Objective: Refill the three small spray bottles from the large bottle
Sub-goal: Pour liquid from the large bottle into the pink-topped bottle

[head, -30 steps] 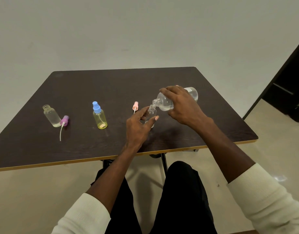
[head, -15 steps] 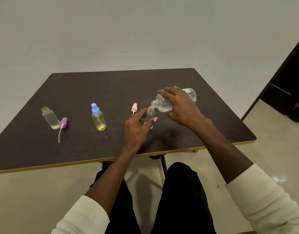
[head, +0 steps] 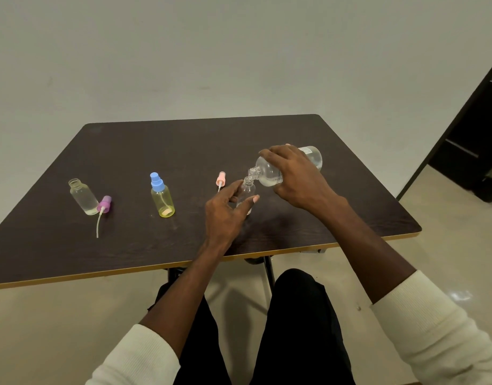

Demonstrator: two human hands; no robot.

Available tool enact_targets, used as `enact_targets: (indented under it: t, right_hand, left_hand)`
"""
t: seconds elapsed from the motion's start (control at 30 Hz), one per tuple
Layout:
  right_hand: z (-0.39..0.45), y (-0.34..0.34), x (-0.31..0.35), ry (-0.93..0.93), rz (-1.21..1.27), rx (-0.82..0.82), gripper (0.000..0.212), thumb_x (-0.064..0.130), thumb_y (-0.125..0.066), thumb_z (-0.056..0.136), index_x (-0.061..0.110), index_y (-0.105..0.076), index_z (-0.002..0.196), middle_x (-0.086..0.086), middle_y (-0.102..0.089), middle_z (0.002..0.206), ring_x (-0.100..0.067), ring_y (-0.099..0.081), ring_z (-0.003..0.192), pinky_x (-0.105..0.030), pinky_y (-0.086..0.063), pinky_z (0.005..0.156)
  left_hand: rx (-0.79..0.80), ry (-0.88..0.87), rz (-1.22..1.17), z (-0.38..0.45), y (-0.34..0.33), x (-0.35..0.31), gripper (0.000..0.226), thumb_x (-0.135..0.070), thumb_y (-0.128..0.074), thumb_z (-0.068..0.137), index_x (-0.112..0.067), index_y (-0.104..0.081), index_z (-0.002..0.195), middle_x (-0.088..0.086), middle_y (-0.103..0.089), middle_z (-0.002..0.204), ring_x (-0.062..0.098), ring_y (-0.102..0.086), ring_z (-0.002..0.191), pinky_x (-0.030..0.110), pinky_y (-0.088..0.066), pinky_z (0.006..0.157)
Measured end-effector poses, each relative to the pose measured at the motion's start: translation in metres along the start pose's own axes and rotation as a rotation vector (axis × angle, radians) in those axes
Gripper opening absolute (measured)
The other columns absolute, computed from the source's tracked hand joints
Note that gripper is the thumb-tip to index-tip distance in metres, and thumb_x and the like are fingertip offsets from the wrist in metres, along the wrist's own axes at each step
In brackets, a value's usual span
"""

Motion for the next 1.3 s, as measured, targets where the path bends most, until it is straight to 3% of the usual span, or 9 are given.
enact_targets:
  t: [0.13, 0.27, 0.4, 0.53, 0.7, 0.83, 0.97, 1.1, 1.3]
  right_hand:
    - [0.0003, 0.0012, 0.0008, 0.01, -0.001, -0.004, 0.072, 0.013, -0.078, 0.075, 0.018, -0.048, 0.14, -0.007, -0.052, 0.139, -0.027, -0.043, 0.131, -0.042, -0.035, 0.107]
    - [0.0006, 0.0021, 0.0017, 0.016, -0.002, -0.006, 0.071, 0.013, -0.077, 0.075, 0.017, -0.048, 0.14, -0.008, -0.052, 0.139, -0.028, -0.042, 0.132, -0.041, -0.032, 0.11]
    - [0.0008, 0.0011, 0.0015, 0.019, -0.001, -0.006, 0.071, 0.014, -0.078, 0.075, 0.017, -0.048, 0.14, -0.008, -0.052, 0.139, -0.028, -0.043, 0.132, -0.041, -0.033, 0.11]
    - [0.0018, 0.0011, 0.0005, 0.021, 0.0, -0.012, 0.071, 0.013, -0.078, 0.074, 0.017, -0.049, 0.139, -0.007, -0.053, 0.137, -0.027, -0.044, 0.13, -0.041, -0.034, 0.108]
    - [0.0017, 0.0003, -0.0006, 0.015, 0.0, -0.013, 0.073, 0.013, -0.079, 0.074, 0.017, -0.048, 0.14, -0.007, -0.052, 0.138, -0.027, -0.043, 0.131, -0.041, -0.034, 0.109]
    - [0.0021, 0.0002, -0.001, 0.014, 0.001, -0.011, 0.072, 0.012, -0.078, 0.074, 0.017, -0.048, 0.14, -0.007, -0.052, 0.139, -0.026, -0.043, 0.131, -0.04, -0.032, 0.11]
    - [0.0016, 0.0015, 0.0001, 0.016, 0.0, -0.005, 0.073, 0.012, -0.078, 0.074, 0.018, -0.047, 0.141, -0.007, -0.051, 0.14, -0.027, -0.042, 0.132, -0.041, -0.033, 0.109]
    - [0.0008, 0.0022, 0.0014, 0.016, 0.007, -0.002, 0.074, 0.01, -0.078, 0.074, 0.017, -0.047, 0.141, -0.008, -0.051, 0.14, -0.028, -0.041, 0.133, -0.042, -0.033, 0.11]
    - [0.001, 0.0029, 0.0018, 0.028, -0.002, -0.009, 0.073, 0.009, -0.077, 0.073, 0.016, -0.049, 0.14, -0.009, -0.053, 0.138, -0.029, -0.043, 0.13, -0.04, -0.029, 0.112]
  left_hand:
    - [0.005, 0.01, -0.011, 0.0001, 0.0, -0.0002, 0.047, -0.014, -0.086, 0.08, -0.008, -0.069, 0.123, -0.053, -0.055, 0.089, -0.019, -0.062, 0.087, 0.004, -0.048, 0.08]
    - [0.022, 0.017, -0.003, 0.0003, -0.001, -0.0001, 0.046, -0.015, -0.085, 0.081, -0.007, -0.07, 0.123, -0.063, -0.048, 0.092, -0.016, -0.063, 0.085, 0.008, -0.051, 0.08]
    - [0.009, 0.047, 0.005, -0.0014, 0.0008, -0.0005, 0.045, -0.02, -0.085, 0.081, -0.023, -0.067, 0.122, -0.037, -0.065, 0.089, -0.011, -0.065, 0.087, 0.018, -0.055, 0.082]
    - [0.019, 0.017, 0.002, -0.0002, -0.0007, -0.0019, 0.046, -0.014, -0.085, 0.081, -0.012, -0.069, 0.124, -0.06, -0.052, 0.092, -0.018, -0.063, 0.089, 0.009, -0.052, 0.082]
    - [0.029, 0.006, 0.005, 0.0002, -0.0021, 0.0011, 0.046, -0.015, -0.085, 0.081, -0.006, -0.069, 0.124, -0.061, -0.05, 0.092, -0.018, -0.063, 0.086, 0.006, -0.05, 0.08]
    - [0.005, 0.034, 0.007, 0.0002, -0.001, 0.0034, 0.046, -0.02, -0.085, 0.081, -0.011, -0.07, 0.124, -0.035, -0.064, 0.092, -0.01, -0.065, 0.087, 0.008, -0.05, 0.08]
    - [0.011, 0.016, 0.016, 0.0011, -0.001, 0.0012, 0.044, -0.017, -0.085, 0.081, -0.009, -0.071, 0.122, -0.052, -0.056, 0.088, -0.016, -0.063, 0.085, 0.004, -0.047, 0.078]
    - [0.0, 0.013, 0.018, 0.0003, 0.0001, 0.002, 0.045, -0.019, -0.085, 0.081, -0.01, -0.071, 0.123, -0.041, -0.061, 0.09, -0.016, -0.063, 0.088, 0.004, -0.047, 0.078]
    - [0.017, -0.004, 0.024, 0.0003, -0.0008, -0.0041, 0.042, -0.013, -0.084, 0.082, -0.008, -0.071, 0.122, -0.061, -0.05, 0.089, -0.021, -0.061, 0.087, 0.002, -0.046, 0.079]
Point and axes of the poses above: each hand's wrist, its own z-axis towards the middle knuckle, its own y-axis out of the back of the hand, x = y × z, the point moved 7 cm from there along z, towards the middle knuckle
